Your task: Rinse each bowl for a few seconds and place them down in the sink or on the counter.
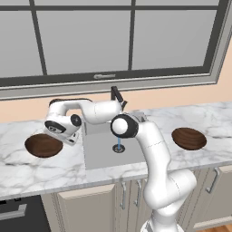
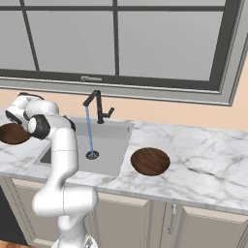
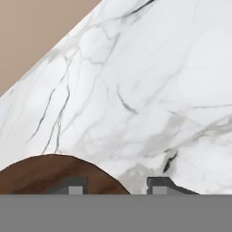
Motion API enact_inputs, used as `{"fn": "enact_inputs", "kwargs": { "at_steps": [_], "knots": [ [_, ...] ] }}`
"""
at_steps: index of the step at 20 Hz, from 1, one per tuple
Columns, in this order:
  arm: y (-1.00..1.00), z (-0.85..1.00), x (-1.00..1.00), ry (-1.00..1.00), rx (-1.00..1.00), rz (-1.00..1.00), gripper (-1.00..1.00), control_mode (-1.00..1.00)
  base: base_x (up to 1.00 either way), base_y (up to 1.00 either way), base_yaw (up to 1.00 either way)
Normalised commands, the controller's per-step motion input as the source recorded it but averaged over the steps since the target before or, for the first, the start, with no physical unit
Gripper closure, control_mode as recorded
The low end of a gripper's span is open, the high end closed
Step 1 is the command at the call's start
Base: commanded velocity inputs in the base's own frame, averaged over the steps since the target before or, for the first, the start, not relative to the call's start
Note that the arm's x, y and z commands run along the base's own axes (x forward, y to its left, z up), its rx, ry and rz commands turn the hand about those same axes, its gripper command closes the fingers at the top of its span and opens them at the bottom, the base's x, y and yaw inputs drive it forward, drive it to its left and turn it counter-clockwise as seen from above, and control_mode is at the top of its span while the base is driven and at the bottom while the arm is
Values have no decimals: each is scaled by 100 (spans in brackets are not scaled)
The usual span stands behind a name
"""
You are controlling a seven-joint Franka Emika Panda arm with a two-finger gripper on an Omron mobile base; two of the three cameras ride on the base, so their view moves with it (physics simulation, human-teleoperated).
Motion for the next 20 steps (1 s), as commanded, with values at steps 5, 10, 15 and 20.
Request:
{"fn": "enact_inputs", "kwargs": {
  "at_steps": [5, 10, 15, 20],
  "knots": [
    [2, 34, 0, 0, -3, 3, 100, -100, 0, 0, 0],
    [-7, 54, 0, 0, -2, 4, 100, -100, 0, 0, 0],
    [-25, 49, -6, -1, -3, 1, 100, -100, 0, 0, 0],
    [-19, 45, -11, -5, -11, -11, 100, -100, 0, 0, 0]
  ]
}}
